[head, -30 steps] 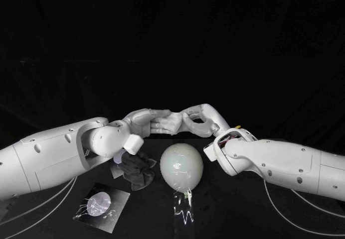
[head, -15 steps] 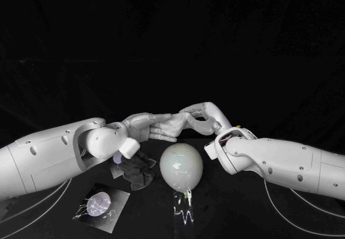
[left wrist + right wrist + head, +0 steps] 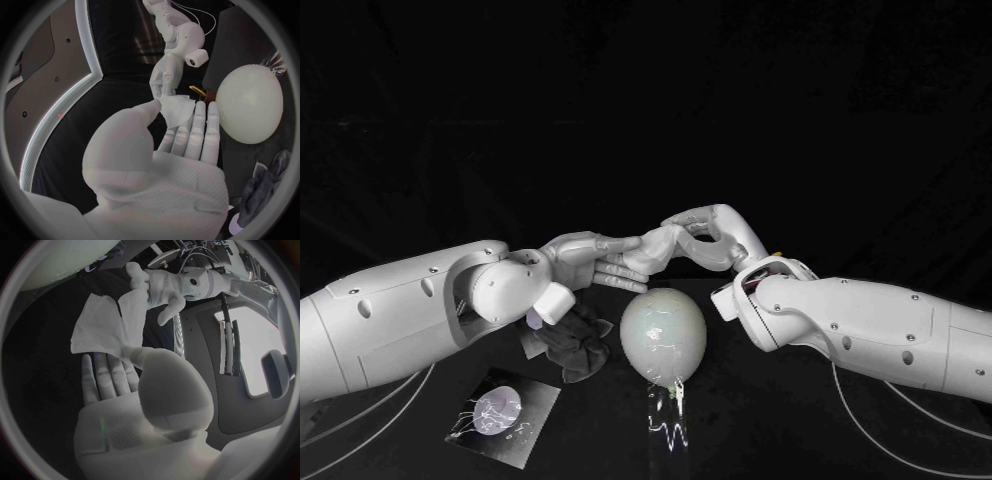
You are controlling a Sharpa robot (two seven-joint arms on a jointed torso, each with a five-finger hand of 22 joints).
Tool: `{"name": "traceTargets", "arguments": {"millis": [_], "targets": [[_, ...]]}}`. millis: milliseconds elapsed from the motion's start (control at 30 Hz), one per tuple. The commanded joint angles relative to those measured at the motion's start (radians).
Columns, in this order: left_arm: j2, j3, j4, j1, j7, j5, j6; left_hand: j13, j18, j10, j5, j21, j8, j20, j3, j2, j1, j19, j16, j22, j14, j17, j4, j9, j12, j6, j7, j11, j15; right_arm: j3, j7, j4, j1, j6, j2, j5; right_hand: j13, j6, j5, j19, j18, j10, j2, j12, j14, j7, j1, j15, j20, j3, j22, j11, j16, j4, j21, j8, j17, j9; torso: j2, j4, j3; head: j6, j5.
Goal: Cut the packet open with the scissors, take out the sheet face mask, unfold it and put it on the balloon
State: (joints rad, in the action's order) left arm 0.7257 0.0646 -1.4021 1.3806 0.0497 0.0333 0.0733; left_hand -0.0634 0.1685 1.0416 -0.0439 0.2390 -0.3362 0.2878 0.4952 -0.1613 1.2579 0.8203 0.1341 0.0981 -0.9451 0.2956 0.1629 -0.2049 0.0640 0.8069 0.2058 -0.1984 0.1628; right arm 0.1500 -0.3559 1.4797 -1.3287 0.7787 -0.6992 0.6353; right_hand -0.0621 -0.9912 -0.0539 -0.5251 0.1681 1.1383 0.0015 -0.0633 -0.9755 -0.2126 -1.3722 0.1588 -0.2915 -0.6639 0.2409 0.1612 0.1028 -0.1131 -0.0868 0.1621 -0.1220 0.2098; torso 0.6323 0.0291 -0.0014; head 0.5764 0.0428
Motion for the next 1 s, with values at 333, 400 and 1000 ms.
{"name": "traceTargets", "arguments": {"millis": [333, 400, 1000], "targets": [[0.010, 0.006, 0.012, -0.004, -0.070, -0.081, -0.042, -0.001, 0.011, -0.011, -0.005, -0.019, 0.005, -0.001, -0.021, -0.003, 0.051, 0.001, -0.013, -0.012, 0.011, -0.011, -0.016, 0.005, 0.007, -0.007, 0.054, -0.002, 0.001, -0.004, -0.033, 0.021, 0.000, 0.004, -0.013, -0.018, 0.000, -0.005, 0.004, 0.002, 0.015, 0.007, -0.005, 0.000, -0.006, 0.000, 0.011, -0.001, 0.000, -0.007, -0.004, 0.000, 0.006, 0.001, -0.005, 0.005, 0.000, 0.002, 0.000, 0.0002, -0.0002, -0.005, 0.002], [0.013, 0.007, 0.015, -0.005, -0.083, -0.112, -0.043, -0.001, 0.011, -0.013, -0.005, -0.021, 0.005, -0.001, -0.024, -0.005, 0.057, 0.001, -0.015, -0.013, 0.011, -0.013, -0.018, 0.006, 0.007, -0.008, 0.055, -0.003, 0.002, -0.004, -0.033, 0.024, 0.000, 0.004, -0.016, -0.020, 0.000, -0.005, 0.004, 0.002, 0.015, 0.007, -0.005, 0.000, -0.006, 0.000, 0.011, -0.001, 0.000, -0.007, -0.004, 0.000, 0.006, 0.001, -0.005, 0.005, 0.000, 0.002, 0.000, 0.0005, -0.0001, -0.006, 0.002], [0.031, 0.011, 0.039, -0.025, -0.236, -0.276, -0.086, -0.005, 0.014, 0.023, -0.005, -0.025, -0.012, -0.004, -0.043, -0.018, 0.133, 0.030, 0.002, -0.021, -0.032, -0.014, -0.045, 0.008, 0.039, 0.031, 0.037, 0.015, -0.015, -0.006, 0.034, 0.060, -0.008, -0.050, -0.044, 0.013, 0.000, -0.004, 0.003, 0.005, 0.015, 0.006, -0.009, 0.002, -0.004, -0.001, 0.011, 0.000, 0.000, -0.017, -0.007, 0.001, 0.003, 0.010, -0.002, 0.006, 0.001, 0.004, -0.001, -0.0001, -0.0006, -0.009, 0.003]]}}
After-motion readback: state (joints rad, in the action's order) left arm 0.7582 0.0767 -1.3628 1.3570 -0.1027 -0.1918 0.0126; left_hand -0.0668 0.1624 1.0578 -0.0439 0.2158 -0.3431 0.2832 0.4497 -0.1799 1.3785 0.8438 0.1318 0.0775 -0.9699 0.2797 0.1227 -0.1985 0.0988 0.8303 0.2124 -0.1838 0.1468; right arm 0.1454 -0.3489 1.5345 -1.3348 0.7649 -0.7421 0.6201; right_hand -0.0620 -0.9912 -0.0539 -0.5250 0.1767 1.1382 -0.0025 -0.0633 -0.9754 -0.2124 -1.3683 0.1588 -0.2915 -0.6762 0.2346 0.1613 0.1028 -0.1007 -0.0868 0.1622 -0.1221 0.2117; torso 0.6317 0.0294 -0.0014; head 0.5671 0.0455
